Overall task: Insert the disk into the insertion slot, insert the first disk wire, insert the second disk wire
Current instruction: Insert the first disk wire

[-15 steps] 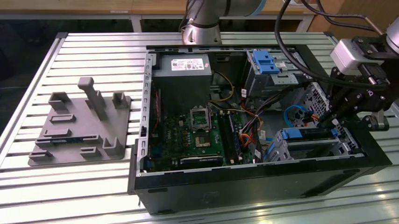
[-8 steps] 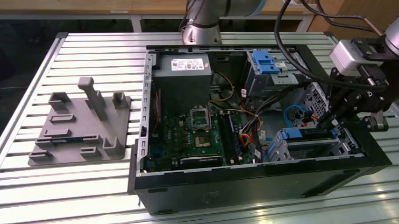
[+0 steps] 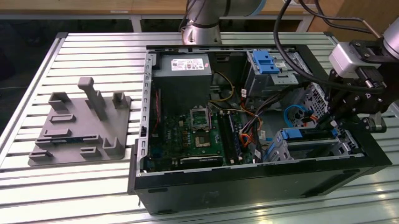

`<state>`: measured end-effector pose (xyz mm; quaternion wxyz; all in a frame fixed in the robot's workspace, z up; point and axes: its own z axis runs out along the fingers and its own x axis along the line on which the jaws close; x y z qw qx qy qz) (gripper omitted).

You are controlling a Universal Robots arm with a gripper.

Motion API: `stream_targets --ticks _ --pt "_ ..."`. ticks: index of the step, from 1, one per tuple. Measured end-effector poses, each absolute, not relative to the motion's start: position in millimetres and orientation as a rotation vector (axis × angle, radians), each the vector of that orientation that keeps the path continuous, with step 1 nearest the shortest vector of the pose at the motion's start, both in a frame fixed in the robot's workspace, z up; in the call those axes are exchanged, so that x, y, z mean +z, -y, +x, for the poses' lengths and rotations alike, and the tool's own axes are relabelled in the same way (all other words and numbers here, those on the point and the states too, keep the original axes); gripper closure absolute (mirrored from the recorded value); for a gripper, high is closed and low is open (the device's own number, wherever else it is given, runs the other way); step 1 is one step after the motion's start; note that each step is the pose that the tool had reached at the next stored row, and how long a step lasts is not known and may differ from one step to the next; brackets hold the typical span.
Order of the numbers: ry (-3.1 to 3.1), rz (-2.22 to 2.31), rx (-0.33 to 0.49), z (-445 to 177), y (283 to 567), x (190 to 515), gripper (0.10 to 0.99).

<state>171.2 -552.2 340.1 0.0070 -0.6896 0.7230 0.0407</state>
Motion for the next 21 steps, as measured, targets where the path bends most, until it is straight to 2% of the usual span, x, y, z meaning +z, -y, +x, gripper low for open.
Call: stream_targets --ticks 21 --pt "-2.261 -2.157 0.127 171.2 552.2 334.9 0.925"
